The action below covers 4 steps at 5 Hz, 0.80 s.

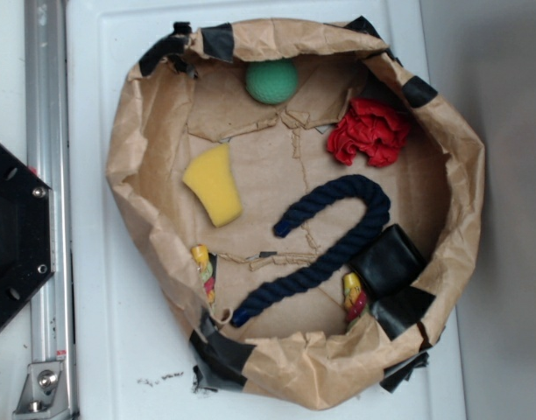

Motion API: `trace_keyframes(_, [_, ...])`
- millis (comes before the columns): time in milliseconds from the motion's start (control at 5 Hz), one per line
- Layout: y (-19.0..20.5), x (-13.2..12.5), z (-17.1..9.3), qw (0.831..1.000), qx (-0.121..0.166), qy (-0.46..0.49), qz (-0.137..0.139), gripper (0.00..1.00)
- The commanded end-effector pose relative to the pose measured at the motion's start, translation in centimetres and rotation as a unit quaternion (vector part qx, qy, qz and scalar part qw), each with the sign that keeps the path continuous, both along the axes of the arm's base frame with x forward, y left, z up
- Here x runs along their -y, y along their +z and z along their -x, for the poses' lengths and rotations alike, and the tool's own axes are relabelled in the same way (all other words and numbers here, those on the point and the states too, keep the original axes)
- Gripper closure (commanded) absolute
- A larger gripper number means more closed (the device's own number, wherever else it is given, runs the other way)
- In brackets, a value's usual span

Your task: Grab the green sponge.

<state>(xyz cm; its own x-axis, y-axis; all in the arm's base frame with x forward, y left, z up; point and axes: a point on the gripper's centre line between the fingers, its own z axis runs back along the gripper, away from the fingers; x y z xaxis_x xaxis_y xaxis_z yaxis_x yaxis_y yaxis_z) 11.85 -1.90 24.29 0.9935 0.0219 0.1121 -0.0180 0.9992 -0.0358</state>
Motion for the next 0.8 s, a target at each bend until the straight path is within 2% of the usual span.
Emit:
trace_keyframes(0, [0.0,0.0,0.0,1.0,0.0,0.0,0.0,0.0])
trace_keyframes(200, [-4.5,-4.0,-5.0,0.999,0.006,-0.052,-0.013,0.0])
trace_keyframes(400, [-6.1,-4.5,-10.6,0.993,0.029,-0.109,-0.02,0.0])
trace_keyframes(600, [-9.0,-4.7,-13.5,0.991,0.02,-0.129,-0.04,0.0])
